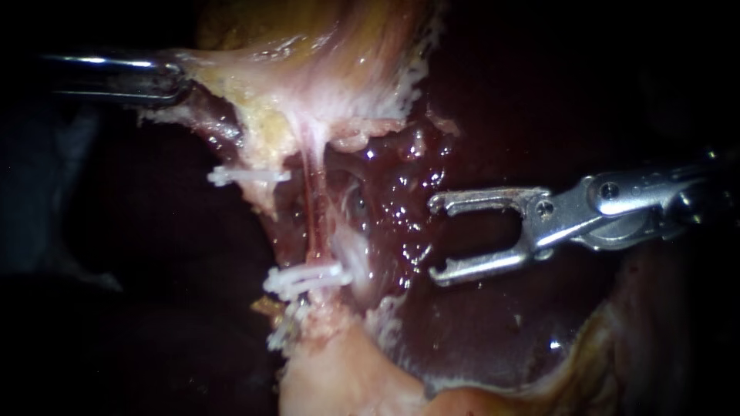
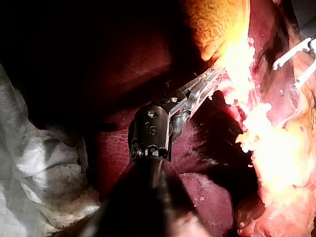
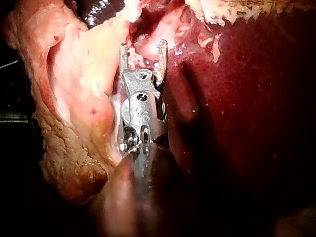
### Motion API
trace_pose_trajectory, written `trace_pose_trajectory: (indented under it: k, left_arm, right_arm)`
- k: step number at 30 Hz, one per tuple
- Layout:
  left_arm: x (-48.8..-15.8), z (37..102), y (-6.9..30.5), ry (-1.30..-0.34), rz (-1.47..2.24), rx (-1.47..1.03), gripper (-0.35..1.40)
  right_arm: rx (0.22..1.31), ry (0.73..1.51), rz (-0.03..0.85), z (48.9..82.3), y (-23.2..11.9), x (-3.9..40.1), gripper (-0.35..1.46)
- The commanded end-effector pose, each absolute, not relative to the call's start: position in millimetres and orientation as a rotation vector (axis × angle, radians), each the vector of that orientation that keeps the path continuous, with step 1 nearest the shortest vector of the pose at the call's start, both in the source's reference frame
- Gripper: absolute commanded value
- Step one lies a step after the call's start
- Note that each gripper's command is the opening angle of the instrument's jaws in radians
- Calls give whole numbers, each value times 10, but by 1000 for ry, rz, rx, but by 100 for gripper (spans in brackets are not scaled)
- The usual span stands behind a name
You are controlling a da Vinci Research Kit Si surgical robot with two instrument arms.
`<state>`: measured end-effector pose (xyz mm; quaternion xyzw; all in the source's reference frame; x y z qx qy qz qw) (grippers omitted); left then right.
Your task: Going back second clip right tube
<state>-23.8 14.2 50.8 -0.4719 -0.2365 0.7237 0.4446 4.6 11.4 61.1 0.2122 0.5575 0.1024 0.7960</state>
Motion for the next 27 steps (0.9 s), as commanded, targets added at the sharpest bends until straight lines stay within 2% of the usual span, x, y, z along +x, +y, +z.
trace_pose_trajectory:
  k: [1,13,27]
  left_arm:
    - [-241,510,141,-581,1795,-1168,-35]
    - [-264,529,134,-584,1801,-1175,-35]
    - [-266,530,134,-583,1801,-1175,-35]
  right_arm:
    - [456,1198,220,611,114,46,50]
    - [456,1197,220,611,113,46,50]
    - [455,1197,221,610,113,46,50]
